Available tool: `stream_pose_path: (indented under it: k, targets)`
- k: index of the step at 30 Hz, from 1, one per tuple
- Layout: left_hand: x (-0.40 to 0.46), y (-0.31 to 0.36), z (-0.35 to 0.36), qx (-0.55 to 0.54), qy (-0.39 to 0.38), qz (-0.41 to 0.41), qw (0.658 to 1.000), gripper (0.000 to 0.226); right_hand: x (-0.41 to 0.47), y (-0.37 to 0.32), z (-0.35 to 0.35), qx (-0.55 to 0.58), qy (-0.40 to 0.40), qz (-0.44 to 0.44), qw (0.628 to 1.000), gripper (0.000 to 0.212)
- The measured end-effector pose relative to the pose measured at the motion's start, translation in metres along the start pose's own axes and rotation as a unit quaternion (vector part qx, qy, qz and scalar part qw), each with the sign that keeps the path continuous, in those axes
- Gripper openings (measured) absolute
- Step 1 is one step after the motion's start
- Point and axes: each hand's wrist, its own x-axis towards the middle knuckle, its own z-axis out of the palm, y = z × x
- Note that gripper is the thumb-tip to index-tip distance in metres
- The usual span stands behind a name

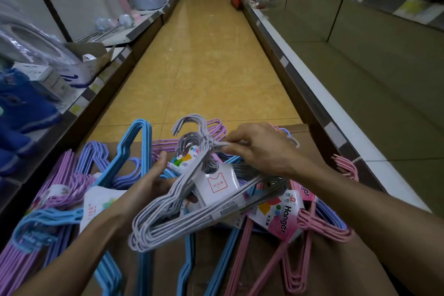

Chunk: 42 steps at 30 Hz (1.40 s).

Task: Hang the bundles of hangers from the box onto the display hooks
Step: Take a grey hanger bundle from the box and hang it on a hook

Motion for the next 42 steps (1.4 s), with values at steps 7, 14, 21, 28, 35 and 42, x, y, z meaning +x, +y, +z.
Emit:
stream_pose_path:
  k: [7,14,21,28,35,42]
  targets:
    - [0.009,-0.004,-0.018,0.15,-0.043,0.03,0.987,0.1,-0.005,-0.005,0.022,-0.023,0.022,-0.037,0.999,0.026]
    - [-0.009,0.006,-0.006,0.407,-0.063,0.094,0.906,0.064,-0.008,0.0,0.028,-0.044,-0.005,-0.027,0.999,0.023]
    - [-0.007,0.008,-0.005,0.447,-0.049,0.083,0.89,0.048,-0.001,0.005,0.008,-0.07,-0.215,0.033,0.973,0.041]
    - [0.0,0.009,-0.007,0.474,-0.027,0.072,0.877,0.042,0.006,0.006,0.009,-0.121,-0.294,0.065,0.946,0.04]
    - [0.001,0.006,0.001,0.503,-0.035,0.105,0.857,0.036,0.008,0.011,0.032,-0.2,-0.245,0.119,0.941,0.064]
    - [0.013,-0.007,0.003,0.636,0.006,0.17,0.753,0.039,-0.007,0.013,0.046,-0.22,-0.202,0.114,0.948,0.032]
